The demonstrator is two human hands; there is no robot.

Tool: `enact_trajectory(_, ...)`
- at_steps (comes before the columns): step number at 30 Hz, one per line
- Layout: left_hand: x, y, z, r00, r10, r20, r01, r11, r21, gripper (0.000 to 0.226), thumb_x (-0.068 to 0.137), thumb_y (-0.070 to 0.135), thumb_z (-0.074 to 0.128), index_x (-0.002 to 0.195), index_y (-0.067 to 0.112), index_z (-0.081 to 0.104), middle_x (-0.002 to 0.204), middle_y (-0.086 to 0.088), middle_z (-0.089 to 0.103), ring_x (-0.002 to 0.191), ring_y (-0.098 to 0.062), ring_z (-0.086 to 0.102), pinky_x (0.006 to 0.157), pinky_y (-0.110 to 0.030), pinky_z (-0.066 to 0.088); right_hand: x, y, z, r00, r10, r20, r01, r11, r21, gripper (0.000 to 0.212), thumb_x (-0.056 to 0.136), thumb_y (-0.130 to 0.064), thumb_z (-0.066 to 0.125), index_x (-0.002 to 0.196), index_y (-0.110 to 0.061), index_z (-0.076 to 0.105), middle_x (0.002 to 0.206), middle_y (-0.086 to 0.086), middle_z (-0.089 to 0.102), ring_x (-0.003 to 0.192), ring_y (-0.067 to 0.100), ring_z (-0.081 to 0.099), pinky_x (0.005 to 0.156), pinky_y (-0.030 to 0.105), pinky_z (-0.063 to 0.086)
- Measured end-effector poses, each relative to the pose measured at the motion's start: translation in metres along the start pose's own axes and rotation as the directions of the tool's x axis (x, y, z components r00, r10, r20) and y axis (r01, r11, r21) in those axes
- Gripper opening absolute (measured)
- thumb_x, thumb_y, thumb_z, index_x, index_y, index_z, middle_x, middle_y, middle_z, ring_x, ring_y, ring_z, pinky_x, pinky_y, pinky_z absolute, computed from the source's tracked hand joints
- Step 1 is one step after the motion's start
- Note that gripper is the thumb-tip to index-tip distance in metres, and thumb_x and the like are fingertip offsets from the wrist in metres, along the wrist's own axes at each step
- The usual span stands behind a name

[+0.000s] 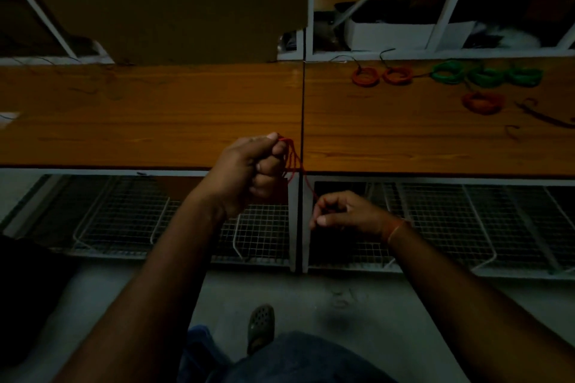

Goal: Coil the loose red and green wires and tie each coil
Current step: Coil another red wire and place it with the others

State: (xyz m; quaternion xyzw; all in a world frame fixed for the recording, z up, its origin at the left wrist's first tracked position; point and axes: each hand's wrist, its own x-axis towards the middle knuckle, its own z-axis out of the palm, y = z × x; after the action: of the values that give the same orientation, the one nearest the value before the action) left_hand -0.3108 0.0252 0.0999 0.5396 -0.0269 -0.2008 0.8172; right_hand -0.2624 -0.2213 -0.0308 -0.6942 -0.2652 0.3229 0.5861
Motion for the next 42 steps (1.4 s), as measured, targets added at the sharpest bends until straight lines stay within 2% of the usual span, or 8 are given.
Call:
enact_trajectory(3,0.006,-0.011,-0.013,0.990,-0.015,0.141,0.060,0.945,-0.321,0.029,0.103,0.031,0.042,0.085,0.017,0.060,0.061,0.010,0.024,0.046,-0.007,0.015,0.043,-0.023,0.014,0.005,-0.013,0.010,0.986,-0.042,-0.161,0.090,0.949,0.303,0.009,0.095,-0.011,0.061,0.098,-0.003,0.062,0.072,0.002,0.062,0.063,0.013,0.059,0.062,0.024,0.050)
enact_trajectory(7,0.014,-0.018,-0.031,0.948,0.097,0.303,0.121,0.769,-0.627,0.028,0.108,0.024,0.040,0.113,0.004,0.058,0.064,0.006,0.032,0.050,-0.009,0.028,0.049,-0.026,0.024,0.009,-0.023,0.000,0.933,-0.034,-0.358,0.075,0.992,0.102,0.016,0.104,-0.011,0.053,0.094,-0.007,0.065,0.062,-0.006,0.052,0.052,0.003,0.048,0.053,0.016,0.041)
enact_trajectory(14,0.019,-0.003,-0.063,0.965,0.263,-0.003,-0.153,0.551,-0.821,0.025,0.102,0.007,0.051,0.124,-0.003,0.057,0.062,0.002,0.040,0.050,-0.010,0.030,0.050,-0.027,0.026,-0.013,-0.001,-0.008,0.899,-0.065,-0.433,-0.049,0.968,-0.248,0.018,0.102,-0.019,0.058,0.105,-0.018,0.076,0.092,-0.020,0.074,0.087,-0.001,0.067,0.072,0.017,0.053)
enact_trajectory(17,0.024,0.000,-0.065,0.949,0.278,-0.147,-0.293,0.610,-0.736,0.025,0.099,0.010,0.055,0.120,-0.001,0.062,0.060,0.005,0.043,0.045,-0.009,0.036,0.046,-0.023,0.028,-0.018,-0.007,0.004,0.891,-0.165,-0.422,-0.021,0.915,-0.402,0.019,0.103,-0.024,0.058,0.106,-0.022,0.077,0.101,-0.013,0.074,0.097,0.000,0.067,0.080,0.021,0.054)
enact_trajectory(20,0.030,-0.002,-0.060,0.930,0.264,-0.256,-0.366,0.743,-0.561,0.033,0.103,0.020,0.042,0.123,0.001,0.061,0.061,0.009,0.045,0.046,-0.004,0.041,0.046,-0.017,0.030,-0.017,-0.036,0.014,0.967,-0.215,-0.139,0.075,0.757,-0.649,0.028,0.102,-0.036,0.051,0.102,-0.020,0.074,0.093,-0.010,0.071,0.089,0.000,0.064,0.077,0.022,0.050)
enact_trajectory(25,0.035,-0.013,-0.048,0.897,0.309,-0.316,-0.324,0.946,0.005,0.038,0.110,0.021,0.037,0.139,0.000,0.049,0.066,0.006,0.053,0.064,-0.012,0.060,0.058,-0.022,0.049,-0.013,-0.092,0.020,0.955,-0.296,0.006,0.226,0.714,-0.663,0.028,0.103,-0.040,0.045,0.097,-0.025,0.068,0.079,-0.023,0.057,0.078,-0.003,0.058,0.067,0.018,0.042)
enact_trajectory(31,0.031,-0.022,-0.027,0.970,0.213,-0.118,-0.164,0.929,0.332,0.034,0.110,0.017,0.037,0.140,0.007,0.050,0.070,-0.003,0.063,0.061,-0.019,0.065,0.058,-0.029,0.053,-0.001,-0.131,0.017,0.901,-0.423,-0.100,0.298,0.769,-0.566,0.022,0.103,-0.025,0.054,0.099,-0.014,0.073,0.092,-0.012,0.070,0.088,0.004,0.066,0.074,0.021,0.048)
enact_trajectory(42,0.022,-0.014,-0.026,0.987,0.105,0.122,-0.141,0.932,0.334,0.035,0.105,0.036,0.039,0.094,0.012,0.063,0.061,0.004,0.036,0.048,-0.010,0.027,0.045,-0.022,0.024,0.027,-0.132,0.007,0.882,-0.359,-0.306,0.215,0.884,-0.415,0.010,0.101,-0.017,0.061,0.098,-0.013,0.070,0.075,-0.006,0.066,0.065,0.006,0.061,0.060,0.023,0.047)
